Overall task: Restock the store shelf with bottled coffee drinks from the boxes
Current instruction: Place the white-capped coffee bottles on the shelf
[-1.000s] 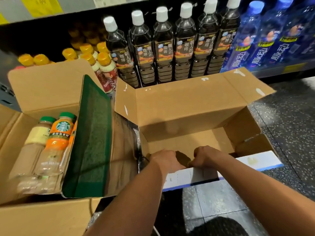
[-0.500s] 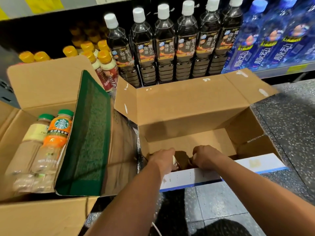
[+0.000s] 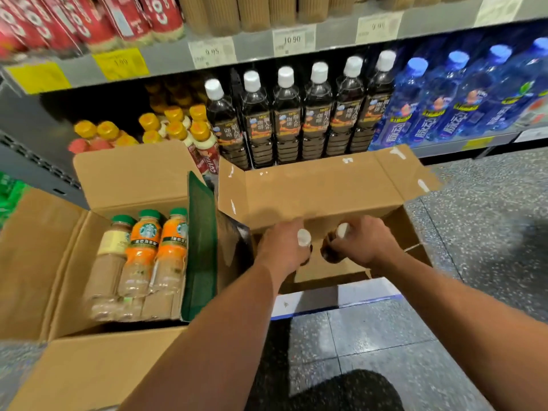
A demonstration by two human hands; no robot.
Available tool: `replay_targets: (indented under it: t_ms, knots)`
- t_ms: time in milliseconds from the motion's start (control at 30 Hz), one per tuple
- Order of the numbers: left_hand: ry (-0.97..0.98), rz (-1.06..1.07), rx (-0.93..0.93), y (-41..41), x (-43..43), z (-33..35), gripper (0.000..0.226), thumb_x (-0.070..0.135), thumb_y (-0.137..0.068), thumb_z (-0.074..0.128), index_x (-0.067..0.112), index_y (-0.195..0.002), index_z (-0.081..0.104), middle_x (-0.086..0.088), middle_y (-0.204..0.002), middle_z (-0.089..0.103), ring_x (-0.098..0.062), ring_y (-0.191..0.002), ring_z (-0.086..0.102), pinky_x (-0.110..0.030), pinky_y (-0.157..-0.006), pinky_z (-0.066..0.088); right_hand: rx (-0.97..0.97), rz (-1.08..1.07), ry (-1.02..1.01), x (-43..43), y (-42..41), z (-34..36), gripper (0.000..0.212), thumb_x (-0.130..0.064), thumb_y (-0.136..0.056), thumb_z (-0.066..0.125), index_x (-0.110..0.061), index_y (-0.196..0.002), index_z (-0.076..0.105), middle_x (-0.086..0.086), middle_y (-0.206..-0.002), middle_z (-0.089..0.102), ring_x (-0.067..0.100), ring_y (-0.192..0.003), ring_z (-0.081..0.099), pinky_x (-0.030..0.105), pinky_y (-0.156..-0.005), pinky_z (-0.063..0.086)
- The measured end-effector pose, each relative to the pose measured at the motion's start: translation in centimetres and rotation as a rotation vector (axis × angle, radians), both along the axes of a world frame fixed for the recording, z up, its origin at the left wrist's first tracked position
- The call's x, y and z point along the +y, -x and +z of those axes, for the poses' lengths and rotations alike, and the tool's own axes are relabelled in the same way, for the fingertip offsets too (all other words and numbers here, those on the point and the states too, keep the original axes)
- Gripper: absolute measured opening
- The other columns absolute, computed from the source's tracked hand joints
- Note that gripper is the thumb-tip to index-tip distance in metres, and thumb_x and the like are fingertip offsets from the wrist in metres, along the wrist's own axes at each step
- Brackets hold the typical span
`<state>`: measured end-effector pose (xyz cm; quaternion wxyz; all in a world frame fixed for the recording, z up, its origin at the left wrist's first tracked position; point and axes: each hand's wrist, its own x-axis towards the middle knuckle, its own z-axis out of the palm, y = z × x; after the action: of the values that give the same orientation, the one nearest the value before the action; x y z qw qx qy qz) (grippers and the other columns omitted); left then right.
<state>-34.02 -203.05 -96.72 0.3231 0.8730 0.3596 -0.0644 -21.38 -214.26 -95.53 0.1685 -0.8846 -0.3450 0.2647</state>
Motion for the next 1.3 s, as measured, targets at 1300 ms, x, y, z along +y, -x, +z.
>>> replay_targets:
  t_ms: [1300]
  knots:
    - [-0.300, 0.346, -0.640, 8.4, 8.8, 76.0, 0.018, 0.030, -0.069, 0.074, 0.027, -0.072, 0.056, 0.004, -0.074, 0.058, -0.021, -0.077, 0.057, -0.026, -0.059, 0.036, -0.070, 0.010, -0.767, 11.5, 8.0, 77.5, 0.023, -0.022, -0.069, 0.066, -0.016, -0.055, 0.048, -0.005, -0.047, 0.043, 0.013, -0.048, 0.036, 0.027, -0.047, 0.027]
